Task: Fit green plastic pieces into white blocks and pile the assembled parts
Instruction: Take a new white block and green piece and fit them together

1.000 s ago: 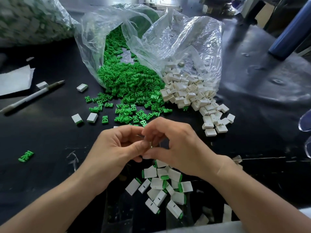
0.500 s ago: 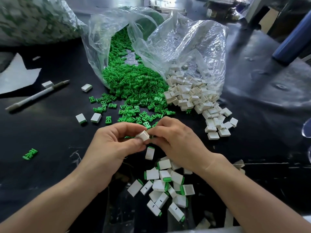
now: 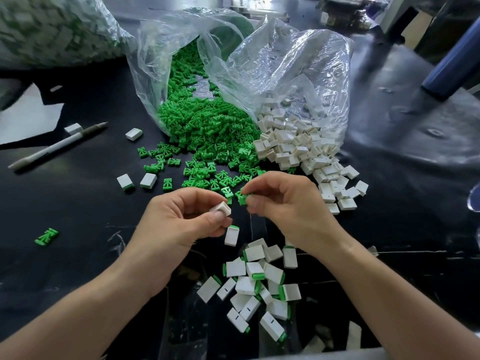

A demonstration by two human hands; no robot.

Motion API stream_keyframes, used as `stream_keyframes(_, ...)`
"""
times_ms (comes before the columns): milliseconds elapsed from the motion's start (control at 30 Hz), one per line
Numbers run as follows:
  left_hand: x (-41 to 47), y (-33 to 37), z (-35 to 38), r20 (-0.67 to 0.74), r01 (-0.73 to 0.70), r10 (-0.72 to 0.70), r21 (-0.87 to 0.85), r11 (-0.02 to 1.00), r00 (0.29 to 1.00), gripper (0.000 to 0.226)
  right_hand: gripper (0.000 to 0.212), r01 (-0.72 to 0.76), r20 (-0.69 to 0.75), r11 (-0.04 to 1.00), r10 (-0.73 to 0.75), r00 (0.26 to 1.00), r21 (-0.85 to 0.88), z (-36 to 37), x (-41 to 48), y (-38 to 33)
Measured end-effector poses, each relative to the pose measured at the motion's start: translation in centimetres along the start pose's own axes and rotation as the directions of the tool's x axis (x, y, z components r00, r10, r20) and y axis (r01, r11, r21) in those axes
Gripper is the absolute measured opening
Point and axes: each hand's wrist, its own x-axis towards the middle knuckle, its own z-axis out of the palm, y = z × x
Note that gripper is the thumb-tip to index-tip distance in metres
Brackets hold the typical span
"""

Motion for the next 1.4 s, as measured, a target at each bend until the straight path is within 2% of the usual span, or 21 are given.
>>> stream_keyframes(67, -0.1, 0.0, 0.1, 0.005, -0.012, 0.012, 0.032, 0.999, 1.000, 0.012, 0.024, 0.004, 0.025, 0.996, -0.006, 1.000, 0.086, 0.0, -0.3, -0.4)
stream_keyframes(167, -0.2, 0.0, 0.1, 0.018, -0.021, 0.020, 0.037, 0.999, 1.000, 0.013, 0.024, 0.011, 0.066, 0.993, -0.019, 0.998, 0.117, 0.3, -0.5, -0.8)
stream_keyframes(333, -0.2, 0.0, 0.1, 0.046, -0.018, 0.016, 0.055, 0.998, 0.999, 0.019, 0.022, 0.024, 0.091, 0.998, -0.030, 0.995, 0.062, 0.7, -0.7, -0.8)
stream_keyframes(533, -0.2, -0.1, 0.0, 0.045, -0.036, 0.033, 0.073, 0.997, 0.998, 0.016, 0.018, 0.001, 0.086, 0.999, -0.005, 0.996, 0.049, 0.7, -0.6, -0.5)
stream_keyframes(667, -0.2, 0.1, 0.1, 0.032, -0.044, 0.042, 0.071, 0.996, 0.999, 0.015, 0.015, -0.007, 0.108, 0.999, 0.011, 0.994, -0.039, 0.8, -0.7, -0.3)
stream_keyframes(900, -0.2, 0.1, 0.2, 0.062, 0.000, -0.006, 0.097, 0.995, 0.998, 0.023, 0.010, 0.026, 0.137, 0.998, -0.017, 0.990, -0.065, 0.8, -0.9, -0.4)
stream_keyframes(1067, -0.5, 0.2, 0.2, 0.089, -0.038, 0.024, 0.157, 0.987, 0.996, 0.018, 0.014, 0.077, 0.206, 0.968, -0.027, 0.978, -0.239, 0.5, -1.1, -0.8)
stream_keyframes(1167, -0.6, 0.1, 0.1, 0.121, -0.077, 0.051, 0.215, 0.973, 0.991, 0.008, 0.014, 0.164, 0.242, 0.921, -0.079, 0.967, -0.354, 0.6, -1.3, -1.0)
stream_keyframes(1267, -0.7, 0.0, -0.1, 0.140, -0.118, 0.082, 0.269, 0.956, 0.987, 0.015, 0.014, 0.252, 0.267, 0.859, -0.141, 0.953, -0.446, 0.7, -1.4, -1.2)
stream_keyframes(1400, -0.7, -0.2, -0.2, 0.167, -0.186, 0.133, 0.356, 0.916, 0.977, 0.004, 0.017, 0.337, 0.296, 0.793, -0.206, 0.932, -0.508, 0.7, -1.6, -1.4)
